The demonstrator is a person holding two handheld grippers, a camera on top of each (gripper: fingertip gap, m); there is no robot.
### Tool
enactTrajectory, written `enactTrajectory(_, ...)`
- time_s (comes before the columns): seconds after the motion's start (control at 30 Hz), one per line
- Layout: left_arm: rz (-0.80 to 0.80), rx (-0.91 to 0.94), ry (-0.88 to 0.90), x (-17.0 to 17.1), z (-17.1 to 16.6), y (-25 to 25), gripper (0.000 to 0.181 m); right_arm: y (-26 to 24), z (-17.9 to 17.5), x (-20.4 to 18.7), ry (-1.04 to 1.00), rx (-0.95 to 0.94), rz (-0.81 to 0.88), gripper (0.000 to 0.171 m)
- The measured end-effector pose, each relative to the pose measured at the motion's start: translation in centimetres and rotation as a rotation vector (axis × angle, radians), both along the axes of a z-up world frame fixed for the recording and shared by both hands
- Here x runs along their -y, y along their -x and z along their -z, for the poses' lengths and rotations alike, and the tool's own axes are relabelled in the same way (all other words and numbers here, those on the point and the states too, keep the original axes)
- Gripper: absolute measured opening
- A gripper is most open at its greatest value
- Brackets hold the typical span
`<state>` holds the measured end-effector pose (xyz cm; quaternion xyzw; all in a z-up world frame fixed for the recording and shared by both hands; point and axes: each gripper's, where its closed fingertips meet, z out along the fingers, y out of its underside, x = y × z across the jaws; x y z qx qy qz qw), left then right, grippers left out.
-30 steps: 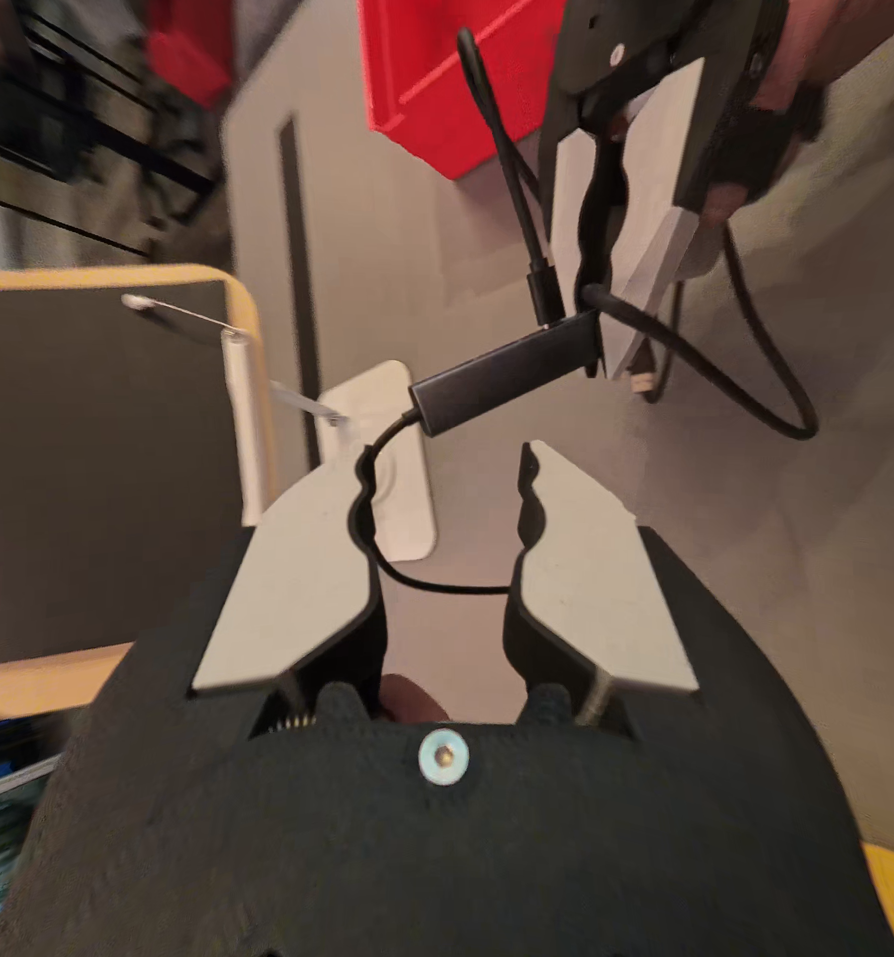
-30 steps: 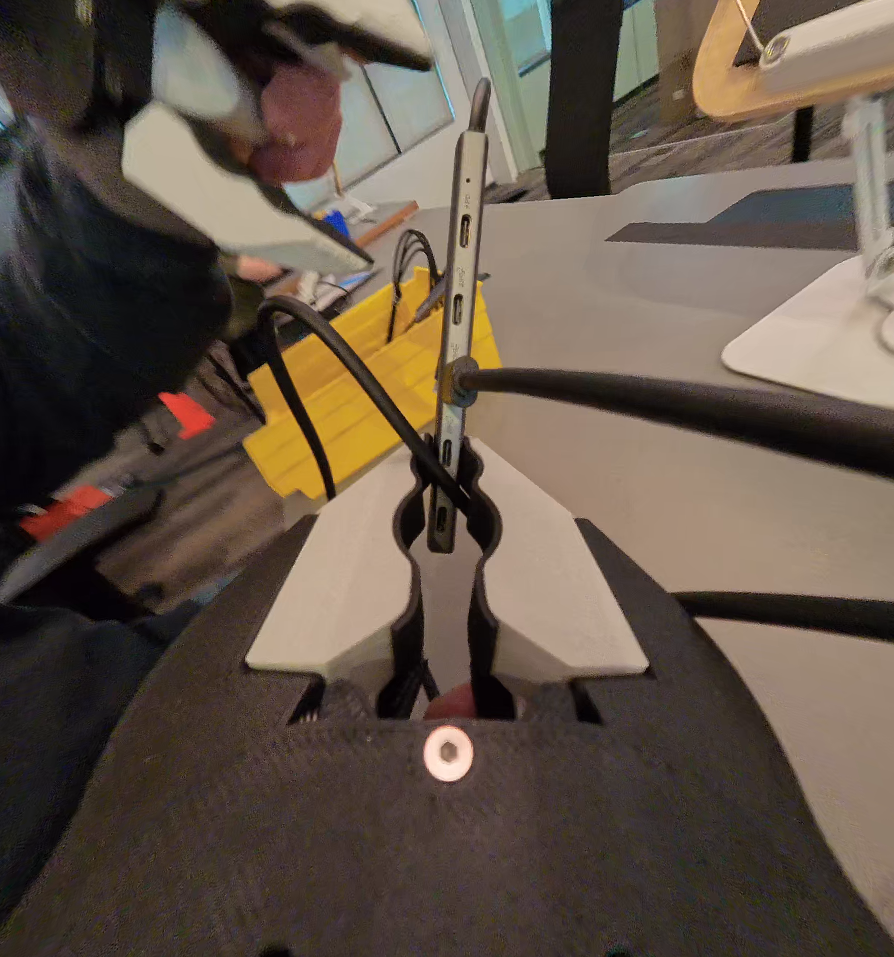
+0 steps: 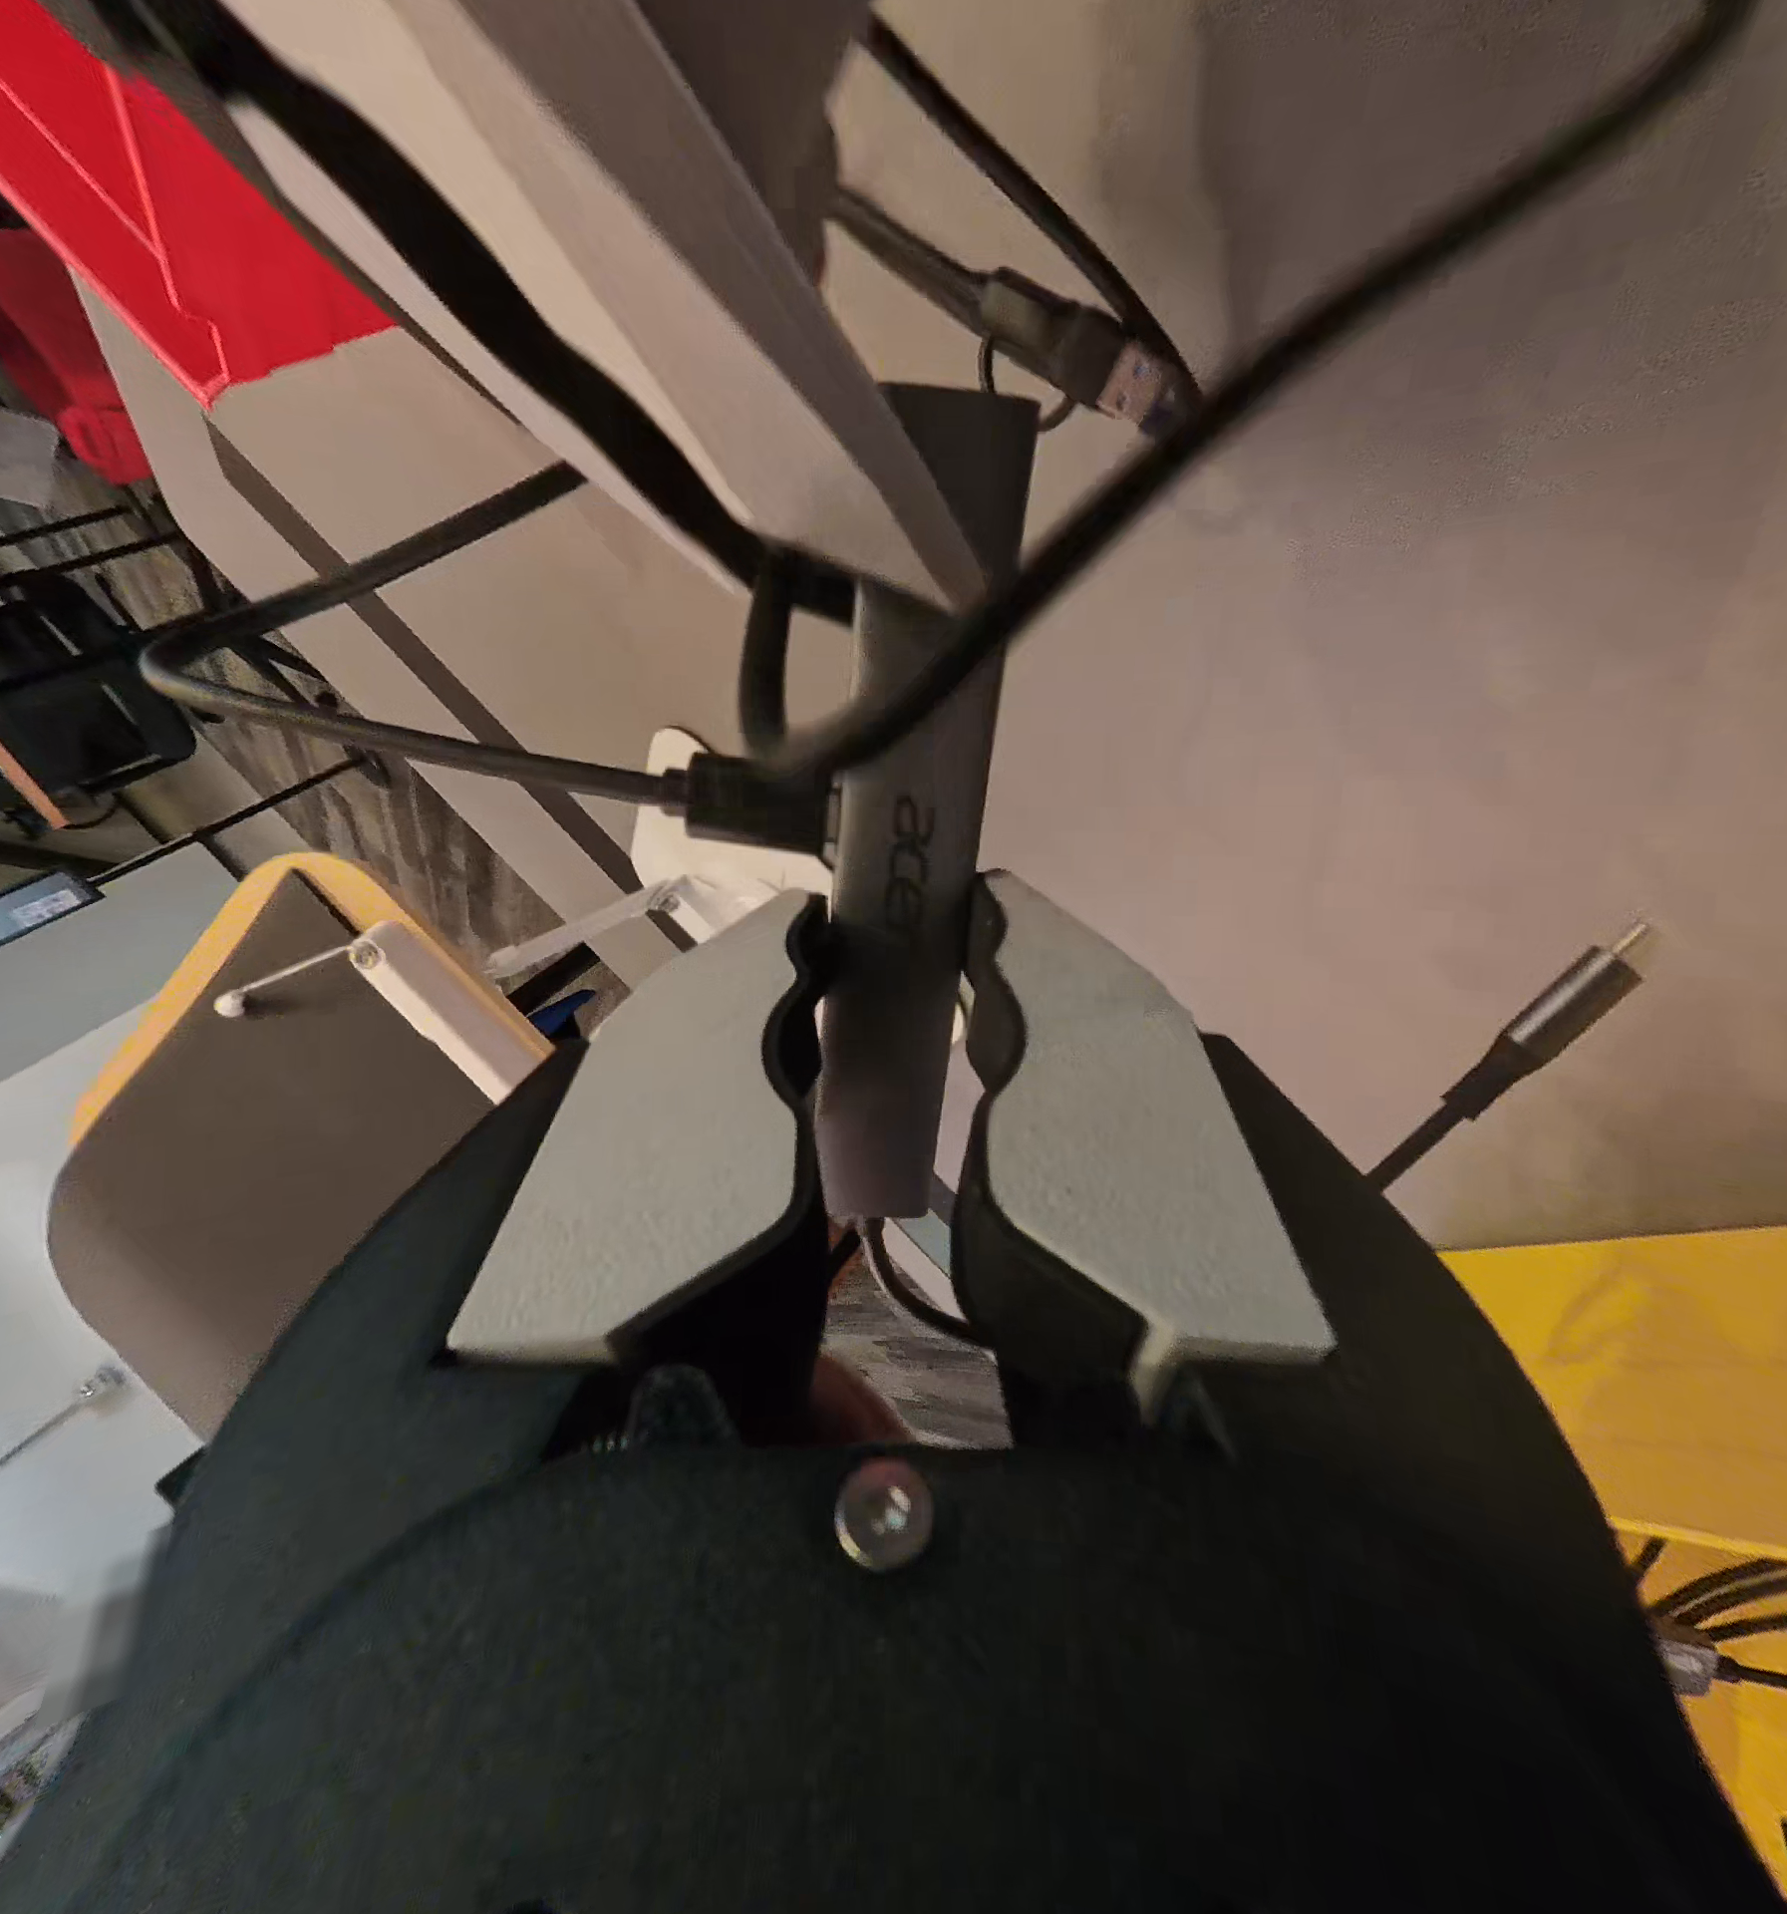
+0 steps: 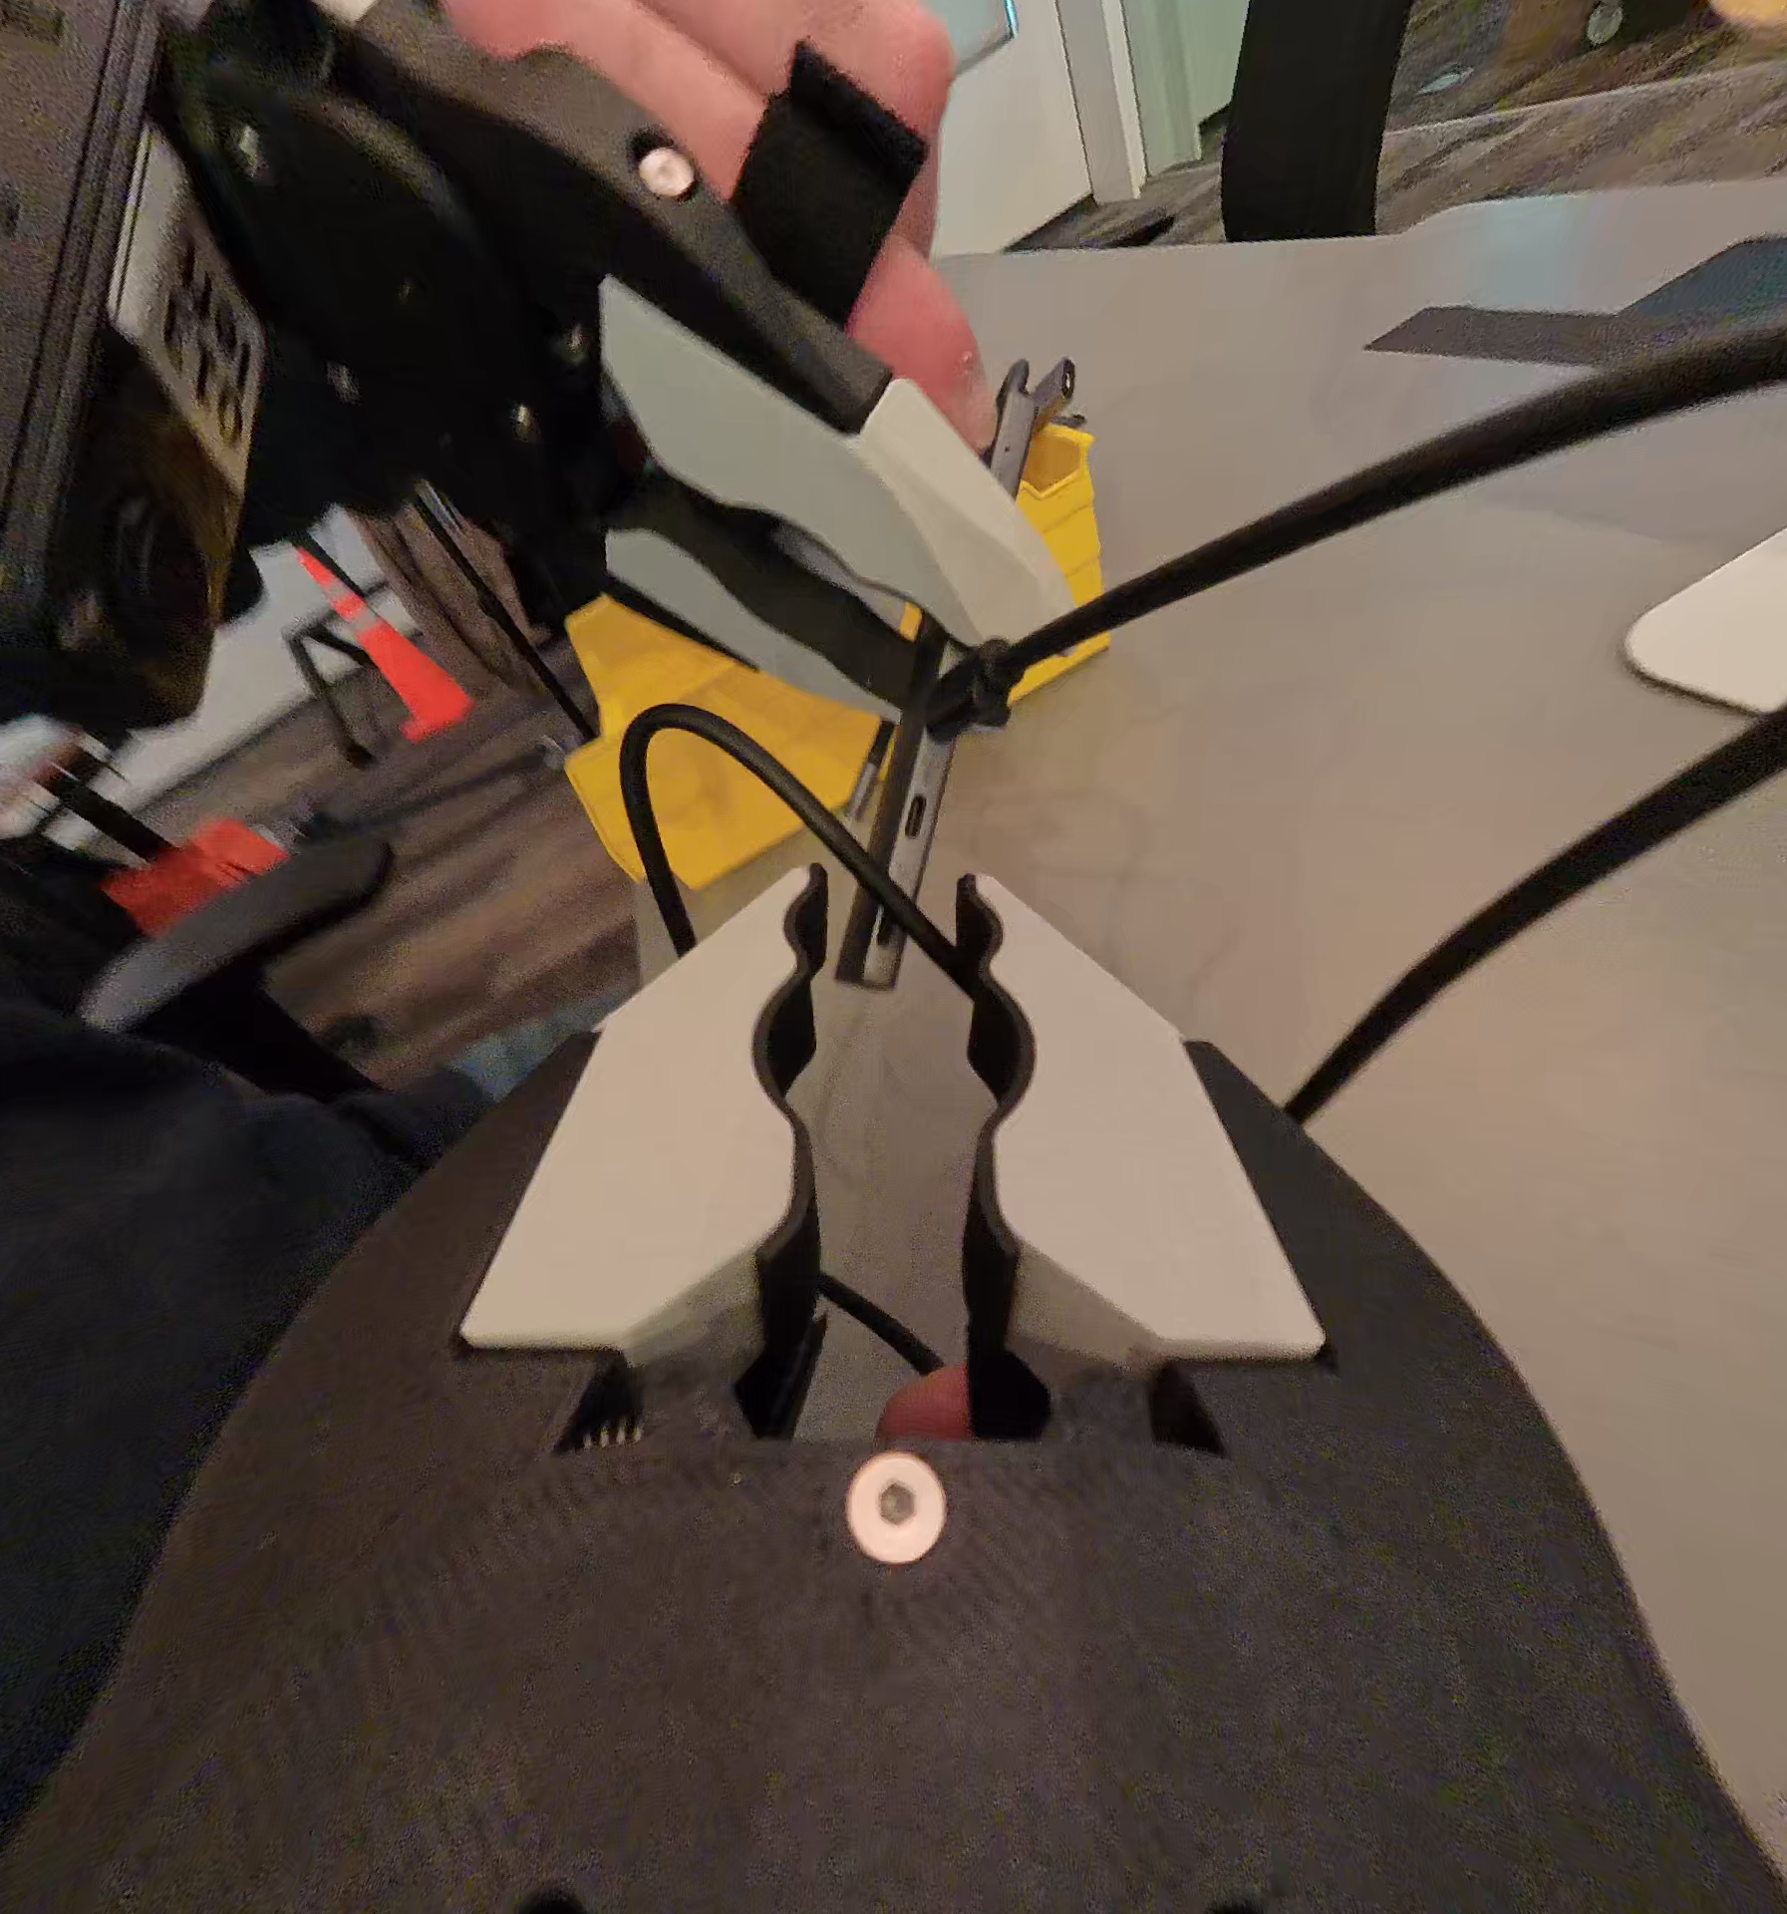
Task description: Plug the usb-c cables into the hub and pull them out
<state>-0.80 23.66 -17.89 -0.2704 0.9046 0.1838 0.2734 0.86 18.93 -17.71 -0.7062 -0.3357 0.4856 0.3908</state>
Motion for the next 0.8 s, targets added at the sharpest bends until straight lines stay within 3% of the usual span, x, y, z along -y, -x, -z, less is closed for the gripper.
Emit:
enactTrajectory(0.17, -0.013, -0.027, 0.019, -0.2, -0.6, 1.1, 0.024, -3.1, -1.4, 0.5, -0.247, 0.247, -0.001, 0.022)
enactTrajectory(0.27, -0.004, -0.063, 0.025, 0.1, -0.7, 1.6, 0.024, -4.9, -4.3, 0.2, -0.537, 0.424, 0.0, 0.019)
enactTrajectory(0.37, 0.009, -0.111, 0.04, 0.7, -0.6, 1.9, 0.024, -3.9, -7.3, 0.4, -0.774, 0.476, -0.072, 0.033)
enactTrajectory(0.4, 0.018, -0.125, 0.045, 1.0, -0.6, 1.9, 0.024, -3.4, -7.3, 0.0, -0.833, 0.514, -0.102, 0.04)
enactTrajectory(0.5, 0.044, -0.15, 0.07, 2.2, -1.0, 1.5, 0.024, -1.7, -5.0, -1.2, -0.969, 0.644, -0.22, 0.041)
enactTrajectory(0.6, 0.057, -0.151, 0.116, 3.5, -1.5, 1.0, 0.024, 0.0, -2.6, -1.5, -1.2, 0.773, -0.308, 0.026)
enactTrajectory(0.63, 0.06, -0.147, 0.131, 3.7, -1.7, 1.0, 0.024, 0.4, -2.4, -1.7, -1.271, 0.8, -0.301, 0.012)
enactTrajectory(0.67, 0.058, -0.144, 0.146, 3.8, -1.9, 1.0, 0.024, 0.8, -2.4, -1.7, -1.32, 0.809, -0.283, 0.008)
enactTrajectory(0.8, 0.021, -0.111, 0.184, 3.2, -2.0, 1.2, 0.026, 0.8, -2.8, -2.4, -1.274, 0.789, -0.186, 0.006)
